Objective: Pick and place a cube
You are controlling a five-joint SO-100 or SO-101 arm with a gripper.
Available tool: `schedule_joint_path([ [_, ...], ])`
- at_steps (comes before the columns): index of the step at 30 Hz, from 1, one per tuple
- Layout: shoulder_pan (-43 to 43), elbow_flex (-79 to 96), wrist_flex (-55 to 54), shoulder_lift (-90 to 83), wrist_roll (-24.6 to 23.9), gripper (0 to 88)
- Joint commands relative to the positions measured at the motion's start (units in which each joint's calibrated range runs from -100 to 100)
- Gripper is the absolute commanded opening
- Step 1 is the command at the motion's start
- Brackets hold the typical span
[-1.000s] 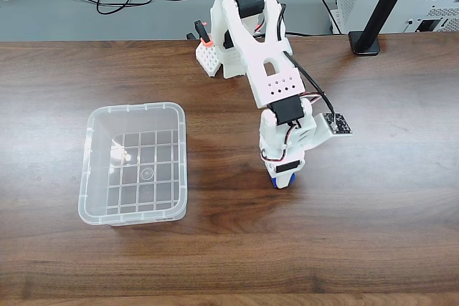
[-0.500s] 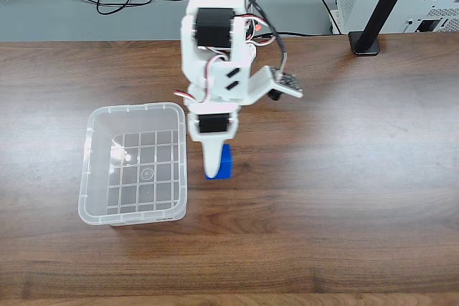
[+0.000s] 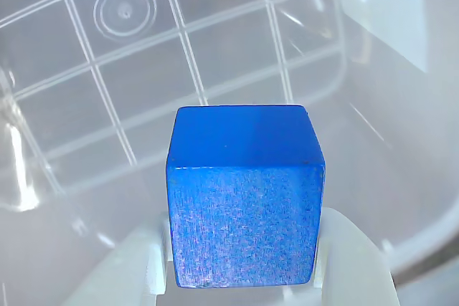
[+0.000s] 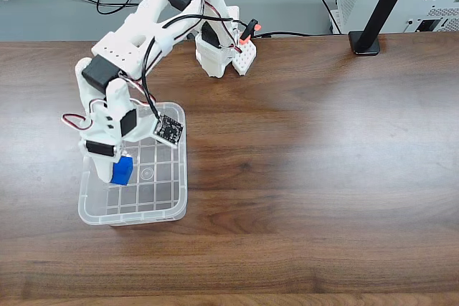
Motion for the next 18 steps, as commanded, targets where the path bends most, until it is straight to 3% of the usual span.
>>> schedule_joint_path([
  [1,0.7,-0.7,-2.9,2.7,0.4,11.9],
  [7,0.7,-1.0,-2.6,3.6,0.4,20.1],
  [13,-0.3,-1.4,-0.1,-2.5,0.5,20.0],
  [18,-5.5,-0.7,11.6,-14.1,0.0,15.5],
])
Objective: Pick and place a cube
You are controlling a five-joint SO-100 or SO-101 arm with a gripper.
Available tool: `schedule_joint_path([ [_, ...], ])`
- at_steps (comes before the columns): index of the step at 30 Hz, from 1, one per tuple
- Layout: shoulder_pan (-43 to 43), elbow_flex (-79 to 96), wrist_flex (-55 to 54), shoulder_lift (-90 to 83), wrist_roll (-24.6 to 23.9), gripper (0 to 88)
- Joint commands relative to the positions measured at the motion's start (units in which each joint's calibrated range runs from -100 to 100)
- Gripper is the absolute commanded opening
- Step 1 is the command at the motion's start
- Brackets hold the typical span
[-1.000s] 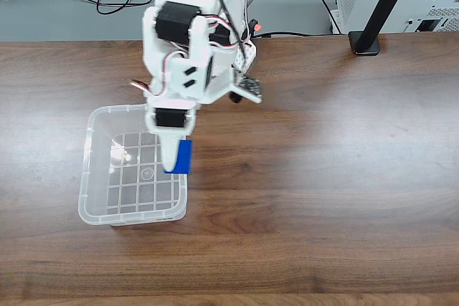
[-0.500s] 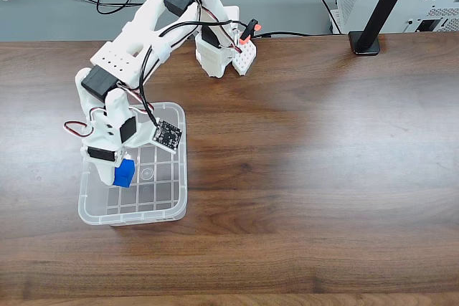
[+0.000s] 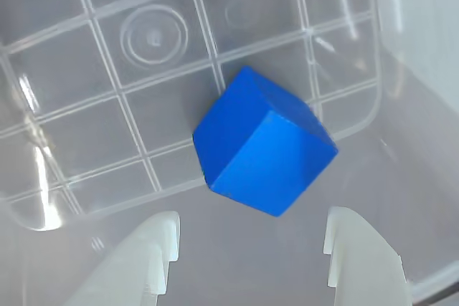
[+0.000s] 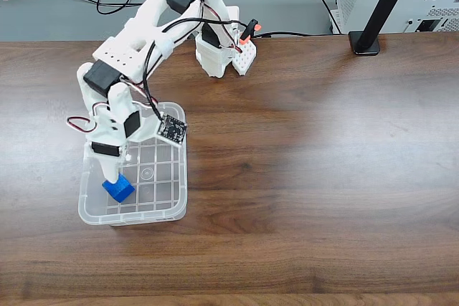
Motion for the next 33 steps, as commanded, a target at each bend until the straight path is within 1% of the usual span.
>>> schedule_joint_path([
  [1,-6.5,-0.7,12.3,-18.2,-0.2,12.4],
  [4,-13.6,-0.6,18.5,-24.6,-0.8,5.6],
  [7,-20.6,3.4,20.6,-30.3,-3.8,3.9],
  [11,-28.5,15.8,17.3,-36.7,-7.8,3.5],
  [15,-34.0,32.8,8.1,-45.3,-10.5,3.5],
  [20,-37.9,55.9,-7.0,-58.7,-11.1,3.5],
  [22,-38.7,63.8,-10.7,-64.2,-10.8,3.5],
  [26,-38.9,75.0,-12.5,-74.8,-10.6,3.7],
  [33,-38.6,88.1,-16.3,-93.5,-11.1,3.5],
])
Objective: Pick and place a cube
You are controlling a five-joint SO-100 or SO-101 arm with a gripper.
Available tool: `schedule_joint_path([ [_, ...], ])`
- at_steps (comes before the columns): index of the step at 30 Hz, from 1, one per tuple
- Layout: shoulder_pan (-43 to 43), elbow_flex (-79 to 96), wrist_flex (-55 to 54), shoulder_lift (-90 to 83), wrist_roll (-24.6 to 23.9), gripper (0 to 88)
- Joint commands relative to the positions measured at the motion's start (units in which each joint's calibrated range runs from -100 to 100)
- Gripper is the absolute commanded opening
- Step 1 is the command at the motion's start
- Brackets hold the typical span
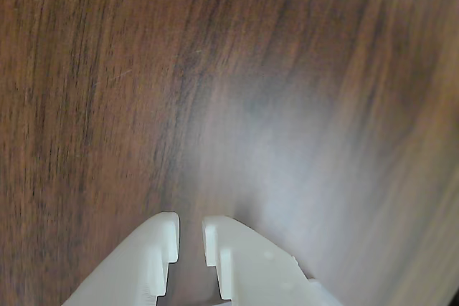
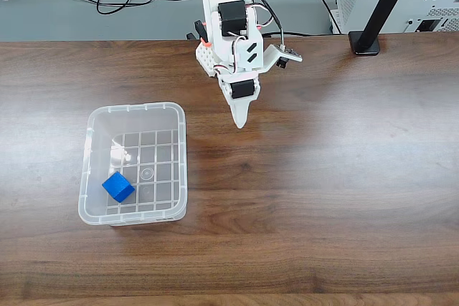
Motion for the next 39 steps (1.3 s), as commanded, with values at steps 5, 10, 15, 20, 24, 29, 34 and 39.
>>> schedule_joint_path([
  [5,0.4,12.9,-2.1,-25.7,-0.5,3.5],
  [10,0.4,17.1,-1.9,-35.6,-1.5,1.7],
  [15,0.3,18.8,1.5,-37.2,-5.3,1.8],
  [20,0.4,19.6,2.8,-37.2,-5.3,1.8],
  [24,0.4,19.6,2.9,-37.2,-5.2,1.8],
  [29,1.2,19.6,2.9,-37.2,-5.2,1.8],
  [34,2.9,19.6,2.9,-37.2,-4.9,1.9],
  [39,3.1,19.7,2.2,-37.2,-5.0,2.0],
])
